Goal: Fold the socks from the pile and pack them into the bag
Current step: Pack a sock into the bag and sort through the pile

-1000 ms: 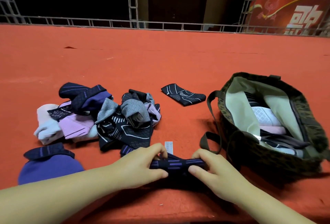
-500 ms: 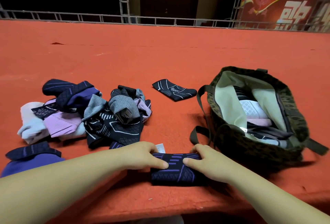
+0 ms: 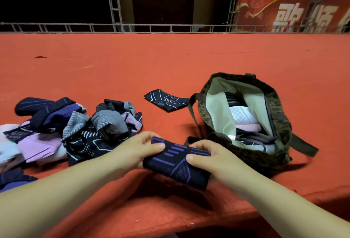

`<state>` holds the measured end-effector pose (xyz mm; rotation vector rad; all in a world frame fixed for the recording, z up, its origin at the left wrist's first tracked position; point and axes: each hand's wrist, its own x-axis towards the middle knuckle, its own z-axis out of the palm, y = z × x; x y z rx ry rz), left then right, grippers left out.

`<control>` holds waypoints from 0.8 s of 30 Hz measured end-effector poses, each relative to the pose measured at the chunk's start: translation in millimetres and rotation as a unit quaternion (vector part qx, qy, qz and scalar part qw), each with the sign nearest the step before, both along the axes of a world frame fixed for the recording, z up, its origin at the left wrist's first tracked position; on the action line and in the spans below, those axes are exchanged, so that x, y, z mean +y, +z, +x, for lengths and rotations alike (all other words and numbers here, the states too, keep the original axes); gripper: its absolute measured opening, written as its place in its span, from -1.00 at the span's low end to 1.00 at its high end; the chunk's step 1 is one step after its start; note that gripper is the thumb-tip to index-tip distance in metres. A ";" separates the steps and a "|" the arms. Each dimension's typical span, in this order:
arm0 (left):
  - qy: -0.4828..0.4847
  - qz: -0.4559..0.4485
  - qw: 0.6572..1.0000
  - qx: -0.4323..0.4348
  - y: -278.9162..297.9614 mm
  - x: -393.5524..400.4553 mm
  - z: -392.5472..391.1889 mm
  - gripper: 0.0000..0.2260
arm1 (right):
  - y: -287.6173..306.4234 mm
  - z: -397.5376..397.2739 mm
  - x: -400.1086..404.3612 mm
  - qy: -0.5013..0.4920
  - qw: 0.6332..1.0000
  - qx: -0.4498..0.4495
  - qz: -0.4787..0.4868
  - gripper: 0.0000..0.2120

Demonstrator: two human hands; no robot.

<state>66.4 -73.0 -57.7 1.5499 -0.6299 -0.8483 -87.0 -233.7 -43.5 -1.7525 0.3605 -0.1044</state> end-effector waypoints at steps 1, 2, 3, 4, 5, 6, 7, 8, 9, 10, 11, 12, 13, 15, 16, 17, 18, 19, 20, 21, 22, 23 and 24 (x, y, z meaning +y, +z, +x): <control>0.010 -0.028 1.000 -0.001 10.4 -5.5 2.2 -0.63 | 10.4 -0.7 -1.5 0.003 1.000 -0.008 0.002 -0.78; 0.025 -0.053 0.998 -0.008 22.3 -11.7 3.8 -0.69 | 20.7 -0.5 -3.6 0.009 1.000 -0.014 0.010 -0.75; 0.042 -0.078 0.996 -0.019 34.5 -18.4 3.3 -0.75 | 31.4 0.4 -5.4 0.015 1.000 -0.018 0.018 -0.70; 0.060 -0.103 0.992 -0.032 46.1 -27.1 3.0 -0.84 | 40.8 2.4 -10.5 0.017 0.999 -0.024 0.019 -0.65; 0.074 -0.125 0.988 -0.041 55.9 -34.5 3.4 -0.90 | 50.4 6.1 -15.3 0.013 0.999 -0.030 0.016 -0.66; 0.083 -0.142 0.985 -0.045 64.4 -44.4 2.4 -0.93 | 58.7 8.6 -24.4 0.004 0.999 -0.039 0.014 -0.71; 0.088 -0.156 0.983 -0.049 71.0 -53.6 2.1 -0.95 | 67.4 11.1 -34.2 -0.008 0.999 -0.048 0.015 -0.78; 0.090 -0.166 0.981 -0.050 74.8 -61.8 2.5 -0.95 | 73.8 13.5 -45.7 -0.021 0.998 -0.059 0.021 -0.83; 0.083 -0.174 0.980 -0.050 77.4 -73.0 2.3 -0.91 | 80.1 12.9 -60.5 -0.039 0.996 -0.069 0.031 -0.86; 0.069 -0.176 0.981 -0.044 78.2 -83.8 1.4 -0.87 | 84.5 10.7 -76.5 -0.063 0.994 -0.080 0.042 -0.89; 0.058 -0.172 0.983 -0.039 77.4 -94.1 -0.5 -0.84 | 88.0 8.2 -91.0 -0.094 0.990 -0.089 0.056 -0.92; 0.048 -0.163 0.985 -0.042 74.7 -104.5 -2.6 -0.84 | 89.0 6.2 -106.3 -0.134 0.984 -0.096 0.071 -0.94; 0.034 -0.148 0.986 -0.063 71.8 -115.8 -7.3 -0.86 | 88.9 4.5 -121.3 -0.180 0.974 -0.101 0.095 -0.95; -0.012 -0.103 0.980 -0.172 62.8 -135.3 -16.8 -0.87 | 84.3 4.0 -145.2 -0.253 0.948 -0.113 0.160 -0.97; -0.049 -0.084 0.965 -0.244 58.2 -145.8 -21.8 -0.83 | 81.2 4.8 -154.7 -0.272 0.937 -0.115 0.185 -0.98; -0.089 -0.059 0.943 -0.316 55.5 -153.5 -25.6 -0.72 | 78.8 6.8 -159.6 -0.279 0.932 -0.113 0.200 -0.96; -0.131 -0.032 0.910 -0.392 54.6 -159.6 -29.6 -0.60 | 76.3 9.5 -161.6 -0.277 0.933 -0.106 0.206 -0.93; -0.177 -0.005 0.868 -0.465 54.5 -165.3 -32.6 -0.51 | 73.9 12.7 -161.0 -0.273 0.934 -0.098 0.209 -0.89; -0.222 0.020 0.816 -0.533 53.3 -172.2 -34.6 -0.47 | 70.4 15.9 -160.2 -0.266 0.935 -0.093 0.215 -0.87; -0.258 0.044 0.763 -0.591 52.2 -177.0 -35.2 -0.45 | 66.8 19.8 -156.8 -0.256 0.937 -0.085 0.223 -0.86; -0.284 0.076 0.719 -0.629 51.3 -178.9 -35.7 -0.43 | 62.5 23.2 -152.6 -0.248 0.940 -0.068 0.226 -0.85; -0.299 0.103 0.694 -0.646 50.4 -178.6 -35.2 -0.42 | 57.7 24.6 -148.9 -0.242 0.944 -0.045 0.219 -0.84; -0.305 0.120 0.683 -0.653 49.9 -176.5 -32.7 -0.40 | 53.3 24.7 -147.1 -0.240 0.949 -0.023 0.205 -0.83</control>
